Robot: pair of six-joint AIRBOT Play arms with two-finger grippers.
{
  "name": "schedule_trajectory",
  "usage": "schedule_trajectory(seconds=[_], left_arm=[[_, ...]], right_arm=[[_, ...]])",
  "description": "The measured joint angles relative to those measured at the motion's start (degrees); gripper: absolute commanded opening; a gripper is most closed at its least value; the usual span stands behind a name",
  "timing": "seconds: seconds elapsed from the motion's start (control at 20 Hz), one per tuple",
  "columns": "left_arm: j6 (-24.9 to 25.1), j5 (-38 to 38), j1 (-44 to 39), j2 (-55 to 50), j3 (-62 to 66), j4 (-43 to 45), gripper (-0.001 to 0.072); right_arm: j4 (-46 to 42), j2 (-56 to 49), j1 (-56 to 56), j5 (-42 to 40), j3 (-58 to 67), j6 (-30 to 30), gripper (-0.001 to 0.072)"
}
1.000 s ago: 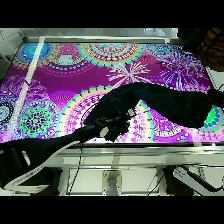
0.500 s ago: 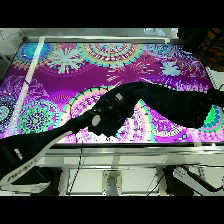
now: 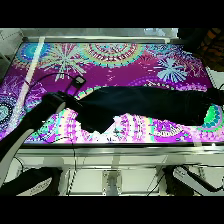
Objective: Fold the clothes and pants, and hang the long-sleeved shirts on hangers.
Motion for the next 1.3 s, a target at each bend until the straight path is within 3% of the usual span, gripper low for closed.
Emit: schedule_trajectory(seconds=[0.3,0.5,0.75,1.0,1.3], left_arm=[[-1.6,-10.2,13.6,16.5,0.0,13.1,0.0018],[-0.5,-11.0,20.7,28.8,0.0,15.1,0.0018],[2.3,-12.1,23.1,39.9,0.0,16.6,0.0018],[4.3,-15.8,23.6,44.5,0.0,15.3,0.0018],[14.3,-24.3,23.6,40.7,0.0,3.1,0.0018]], right_arm=[[5.1,0.0,0.0,1.5,0.0,-0.4,0.0010],[8.2,0.1,0.0,4.2,0.0,-0.4,0.0010],[11.2,2.4,0.0,8.9,0.0,-0.4,0.0010],[13.4,7.9,0.0,12.3,2.7,-0.5,0.0010],[14.3,12.4,0.0,15.5,7.0,-0.5,0.0009]])
